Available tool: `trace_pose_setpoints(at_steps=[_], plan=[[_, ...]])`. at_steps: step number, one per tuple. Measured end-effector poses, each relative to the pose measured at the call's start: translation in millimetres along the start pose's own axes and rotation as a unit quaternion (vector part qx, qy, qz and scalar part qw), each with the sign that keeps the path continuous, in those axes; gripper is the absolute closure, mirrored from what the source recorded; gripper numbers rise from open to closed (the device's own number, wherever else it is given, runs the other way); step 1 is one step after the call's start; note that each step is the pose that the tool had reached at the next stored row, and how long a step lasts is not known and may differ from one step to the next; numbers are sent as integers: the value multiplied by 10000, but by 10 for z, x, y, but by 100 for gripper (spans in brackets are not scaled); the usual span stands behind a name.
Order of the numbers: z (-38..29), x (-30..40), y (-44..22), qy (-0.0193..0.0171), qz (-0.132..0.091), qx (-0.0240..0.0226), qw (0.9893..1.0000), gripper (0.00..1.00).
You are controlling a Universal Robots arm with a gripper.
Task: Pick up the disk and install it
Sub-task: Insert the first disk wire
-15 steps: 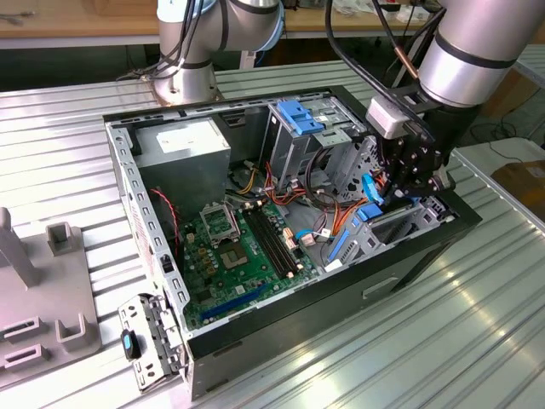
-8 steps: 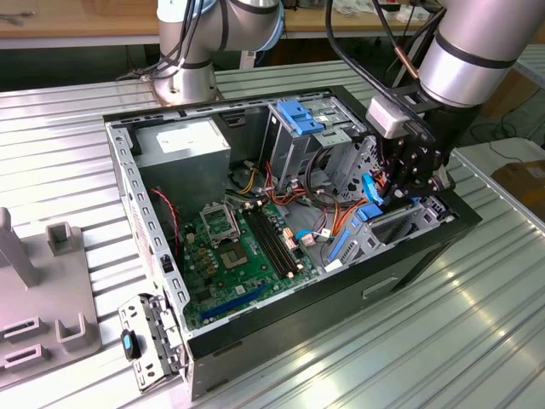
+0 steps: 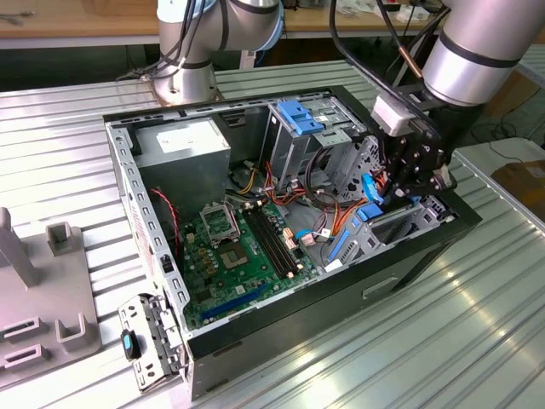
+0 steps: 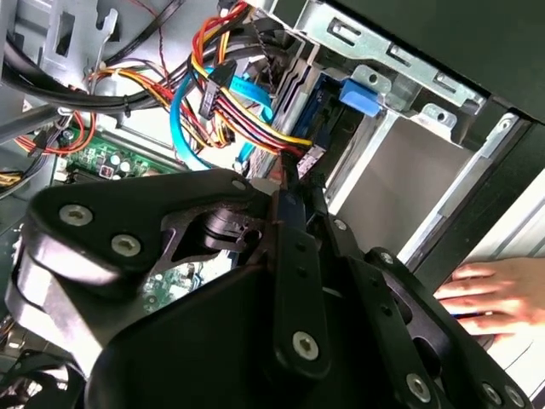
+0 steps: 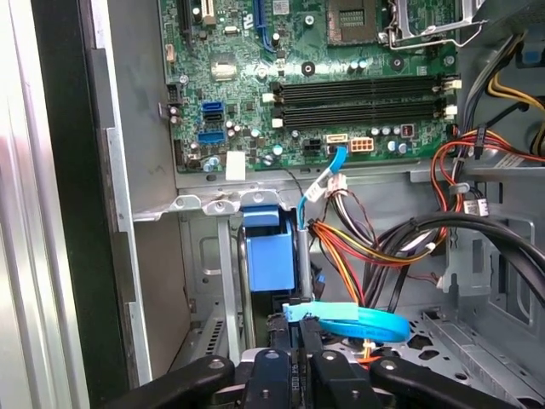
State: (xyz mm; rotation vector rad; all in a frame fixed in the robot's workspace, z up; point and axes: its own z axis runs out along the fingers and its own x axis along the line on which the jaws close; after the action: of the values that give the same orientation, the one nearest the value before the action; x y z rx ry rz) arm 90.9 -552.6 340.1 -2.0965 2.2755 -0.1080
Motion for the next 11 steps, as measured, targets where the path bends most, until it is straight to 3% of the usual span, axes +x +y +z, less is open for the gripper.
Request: trace_pose_setpoints(at_steps=[6,11], plan=[[5,-6,-66,0,0,0,10000,84],[7,-7,-83,-1,0,0,10000,84]])
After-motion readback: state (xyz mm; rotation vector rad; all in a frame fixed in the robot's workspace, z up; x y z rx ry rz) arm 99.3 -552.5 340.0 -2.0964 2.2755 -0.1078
